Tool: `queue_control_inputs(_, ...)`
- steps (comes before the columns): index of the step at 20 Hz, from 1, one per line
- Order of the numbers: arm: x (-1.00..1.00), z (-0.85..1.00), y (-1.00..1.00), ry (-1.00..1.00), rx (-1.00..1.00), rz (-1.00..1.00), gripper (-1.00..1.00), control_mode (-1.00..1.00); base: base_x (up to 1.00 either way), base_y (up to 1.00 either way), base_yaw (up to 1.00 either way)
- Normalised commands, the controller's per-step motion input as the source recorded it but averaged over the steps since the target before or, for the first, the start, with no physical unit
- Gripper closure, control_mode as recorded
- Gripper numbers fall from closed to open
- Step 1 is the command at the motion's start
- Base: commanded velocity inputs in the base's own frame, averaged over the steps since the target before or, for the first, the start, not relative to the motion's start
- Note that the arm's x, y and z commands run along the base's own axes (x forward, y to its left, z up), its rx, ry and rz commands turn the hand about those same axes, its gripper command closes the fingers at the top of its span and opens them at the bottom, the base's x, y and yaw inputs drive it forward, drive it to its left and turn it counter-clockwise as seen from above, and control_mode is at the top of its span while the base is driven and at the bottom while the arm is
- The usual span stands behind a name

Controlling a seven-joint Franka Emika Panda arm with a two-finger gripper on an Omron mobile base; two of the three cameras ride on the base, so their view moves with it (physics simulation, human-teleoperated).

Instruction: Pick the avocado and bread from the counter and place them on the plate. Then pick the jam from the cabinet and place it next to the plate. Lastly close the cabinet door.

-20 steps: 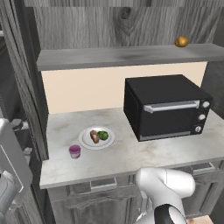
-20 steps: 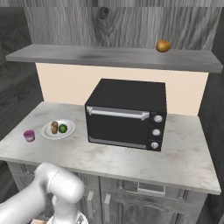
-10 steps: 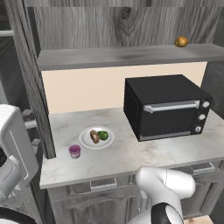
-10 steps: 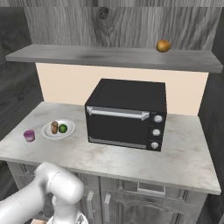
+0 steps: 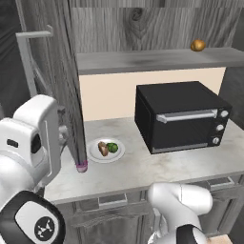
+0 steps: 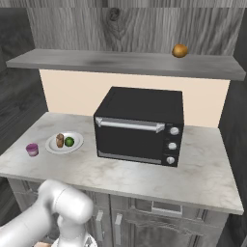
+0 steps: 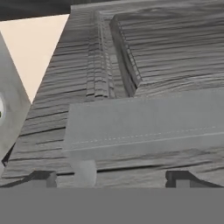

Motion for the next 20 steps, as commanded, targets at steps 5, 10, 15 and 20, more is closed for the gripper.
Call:
queue_control_inputs(5,0.57,0.00,-0.56,0.00,0.06,0.00,-1.00,-1.00,0.00,0.00,0.00)
queue_control_inputs(10,0.62,-0.03,-0.51,0.00,0.06,0.00,-1.00,-1.00,0.00,0.00,0.00)
queue_control_inputs(15,0.66,-0.09,-0.43,0.00,0.05,0.00,-1.00,-1.00,0.00,0.00,0.00)
queue_control_inputs(20,0.78,-0.01,-0.34,0.00,0.03,0.00,-1.00,-1.00,0.00,0.00,0.00)
